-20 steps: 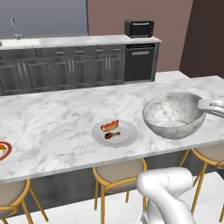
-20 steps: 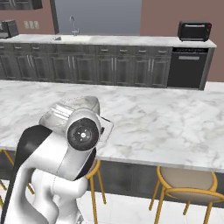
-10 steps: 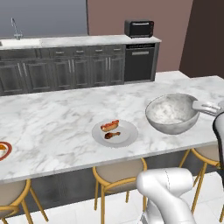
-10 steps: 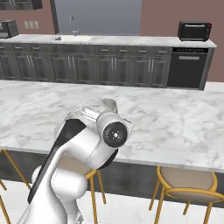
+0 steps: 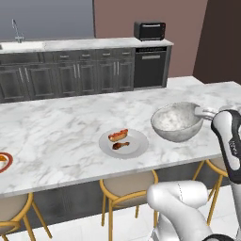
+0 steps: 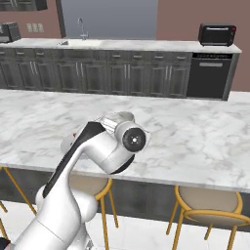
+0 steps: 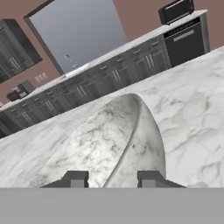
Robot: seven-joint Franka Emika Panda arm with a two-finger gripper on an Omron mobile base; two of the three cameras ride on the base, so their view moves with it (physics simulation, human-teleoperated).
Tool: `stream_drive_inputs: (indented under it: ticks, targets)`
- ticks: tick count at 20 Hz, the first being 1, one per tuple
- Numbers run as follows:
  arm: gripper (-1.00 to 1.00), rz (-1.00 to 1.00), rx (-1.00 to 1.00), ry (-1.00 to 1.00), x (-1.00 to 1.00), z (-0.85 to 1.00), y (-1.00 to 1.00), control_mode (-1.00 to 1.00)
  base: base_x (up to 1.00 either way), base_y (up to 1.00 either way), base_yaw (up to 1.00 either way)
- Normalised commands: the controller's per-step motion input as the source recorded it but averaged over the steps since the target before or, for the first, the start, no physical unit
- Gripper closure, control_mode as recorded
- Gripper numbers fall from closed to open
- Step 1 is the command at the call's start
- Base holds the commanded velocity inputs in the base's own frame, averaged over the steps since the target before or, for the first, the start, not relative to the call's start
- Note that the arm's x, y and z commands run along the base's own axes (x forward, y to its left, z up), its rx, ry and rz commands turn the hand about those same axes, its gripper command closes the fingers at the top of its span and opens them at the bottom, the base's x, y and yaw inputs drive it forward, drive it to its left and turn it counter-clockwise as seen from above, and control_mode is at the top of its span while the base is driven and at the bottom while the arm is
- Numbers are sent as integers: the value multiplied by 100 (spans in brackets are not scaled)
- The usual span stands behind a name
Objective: Take the smaller bowl and place it next to the appetizer plate on the dining counter , and place the larger bowl next to the plate with cooked food.
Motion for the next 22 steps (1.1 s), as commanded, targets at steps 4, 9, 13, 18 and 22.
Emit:
stream_drive_inputs:
  ticks: [4, 9, 13, 18, 22]
  targets:
    - [100, 0, 0, 4, 46, -21, -9, -100, 0, 0, 0]
    - [100, 0, 0, 0, 53, -31, -19, -100, 0, 0, 0]
    - [100, 1, 0, 0, 49, -33, -15, -100, 0, 0, 0]
    - [100, 2, 0, 0, 44, -32, -7, -100, 0, 0, 0]
    - [100, 2, 0, 0, 36, -26, -1, -100, 0, 0, 0]
